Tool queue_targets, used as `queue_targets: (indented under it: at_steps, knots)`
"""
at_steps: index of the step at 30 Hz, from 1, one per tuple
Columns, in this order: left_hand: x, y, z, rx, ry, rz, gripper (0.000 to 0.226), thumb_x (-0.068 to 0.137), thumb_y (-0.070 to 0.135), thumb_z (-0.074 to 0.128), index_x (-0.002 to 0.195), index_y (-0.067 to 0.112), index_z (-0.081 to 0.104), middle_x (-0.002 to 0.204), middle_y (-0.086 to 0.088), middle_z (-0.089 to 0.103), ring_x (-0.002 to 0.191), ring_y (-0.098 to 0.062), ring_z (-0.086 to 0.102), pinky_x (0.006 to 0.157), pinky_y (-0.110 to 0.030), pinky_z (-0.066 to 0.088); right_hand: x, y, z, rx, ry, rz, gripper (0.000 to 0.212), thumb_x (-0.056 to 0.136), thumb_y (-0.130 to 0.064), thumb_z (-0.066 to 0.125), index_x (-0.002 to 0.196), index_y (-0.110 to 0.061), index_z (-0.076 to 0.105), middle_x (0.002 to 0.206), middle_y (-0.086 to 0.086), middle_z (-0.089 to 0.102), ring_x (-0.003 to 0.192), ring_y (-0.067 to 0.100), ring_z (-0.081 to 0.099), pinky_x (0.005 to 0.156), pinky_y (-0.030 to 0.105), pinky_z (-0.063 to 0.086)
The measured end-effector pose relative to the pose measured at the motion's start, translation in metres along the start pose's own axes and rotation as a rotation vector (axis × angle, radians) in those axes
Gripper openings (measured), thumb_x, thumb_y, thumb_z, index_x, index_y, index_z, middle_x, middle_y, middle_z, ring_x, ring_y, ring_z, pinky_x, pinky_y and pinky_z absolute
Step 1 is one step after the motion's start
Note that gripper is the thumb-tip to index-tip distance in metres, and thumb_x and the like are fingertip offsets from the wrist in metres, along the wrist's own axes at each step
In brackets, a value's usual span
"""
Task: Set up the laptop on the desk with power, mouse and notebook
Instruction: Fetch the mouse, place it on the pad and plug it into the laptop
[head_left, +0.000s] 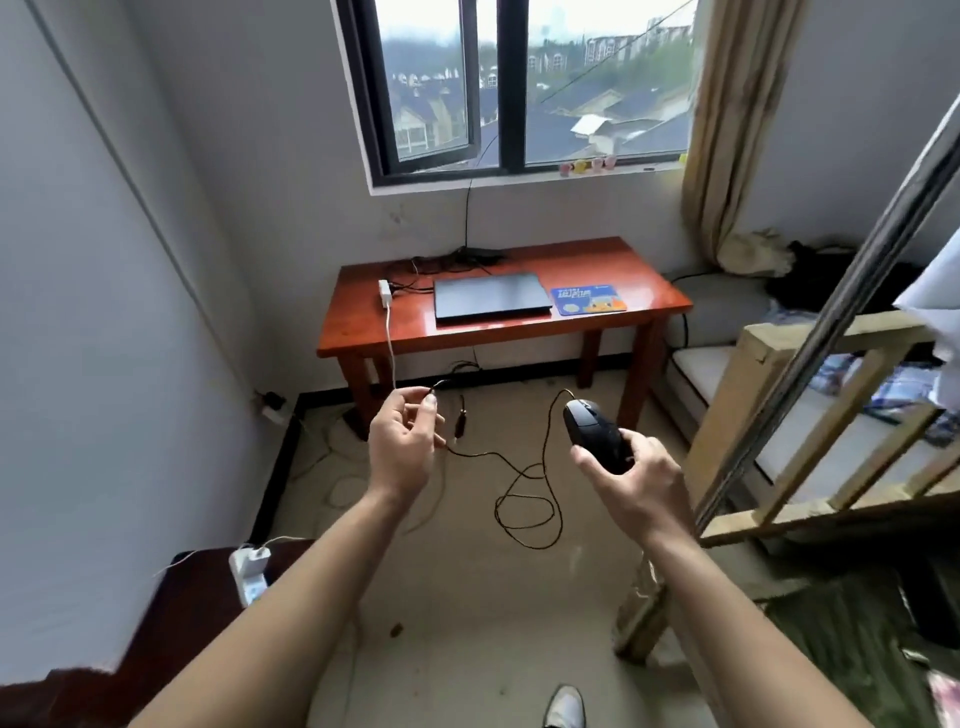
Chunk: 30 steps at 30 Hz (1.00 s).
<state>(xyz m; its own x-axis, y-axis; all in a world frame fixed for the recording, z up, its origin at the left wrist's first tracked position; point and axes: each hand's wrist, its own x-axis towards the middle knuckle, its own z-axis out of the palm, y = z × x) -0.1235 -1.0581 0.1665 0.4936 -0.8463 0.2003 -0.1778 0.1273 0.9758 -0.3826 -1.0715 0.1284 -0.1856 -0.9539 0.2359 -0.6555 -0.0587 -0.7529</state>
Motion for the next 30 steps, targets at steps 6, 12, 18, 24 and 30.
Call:
queue_targets:
  at_steps: [6,12,18,24,30]
  knots:
    - [0.146,0.002,0.104,0.037,0.024,0.019,0.008,0.100,0.015,0.054,0.095,0.017,0.060,0.081,-0.008,0.068,0.050,-0.011,0.058,0.046,-0.026,0.045,0.187,0.006,0.038,0.069,-0.003,0.036,0.052,0.073,-0.066,0.072,0.110,-0.029,0.067,0.095,-0.007,0.057,0.093,0.018,0.059,0.074,0.030,0.042]
    - [0.263,0.010,0.169,0.039,0.028,0.095,0.007,0.099,0.021,0.054,0.096,0.021,0.060,0.068,0.002,0.064,0.049,-0.009,0.056,0.042,-0.022,0.045,0.331,-0.006,0.060,0.139,0.051,0.032,0.055,0.074,-0.059,0.077,0.115,-0.024,0.067,0.098,-0.004,0.059,0.097,0.020,0.061,0.077,0.026,0.039]
    - [0.378,-0.028,0.243,-0.055,0.079,0.057,0.011,0.094,0.029,0.057,0.087,0.022,0.052,0.062,0.003,0.057,0.049,-0.011,0.055,0.048,-0.030,0.046,0.457,0.015,0.100,0.092,0.120,0.044,0.063,0.073,-0.063,0.076,0.118,-0.020,0.066,0.105,0.002,0.063,0.104,0.025,0.062,0.083,0.030,0.044]
    - [0.517,-0.078,0.323,-0.140,0.053,0.059,0.028,0.095,0.035,0.056,0.074,0.020,0.045,0.052,0.008,0.050,0.044,-0.012,0.051,0.044,-0.027,0.044,0.596,0.031,0.154,0.027,0.158,0.029,0.057,0.074,-0.060,0.076,0.113,-0.021,0.066,0.097,-0.003,0.057,0.091,0.017,0.057,0.076,0.027,0.039]
    - [0.661,-0.093,0.399,-0.179,-0.078,0.056,0.039,0.100,0.035,0.051,0.069,0.010,0.047,0.054,0.003,0.049,0.045,-0.012,0.047,0.044,-0.024,0.042,0.734,0.028,0.193,-0.012,0.205,0.079,0.055,0.072,-0.066,0.072,0.107,-0.024,0.064,0.096,-0.005,0.055,0.083,0.013,0.051,0.075,0.026,0.037]
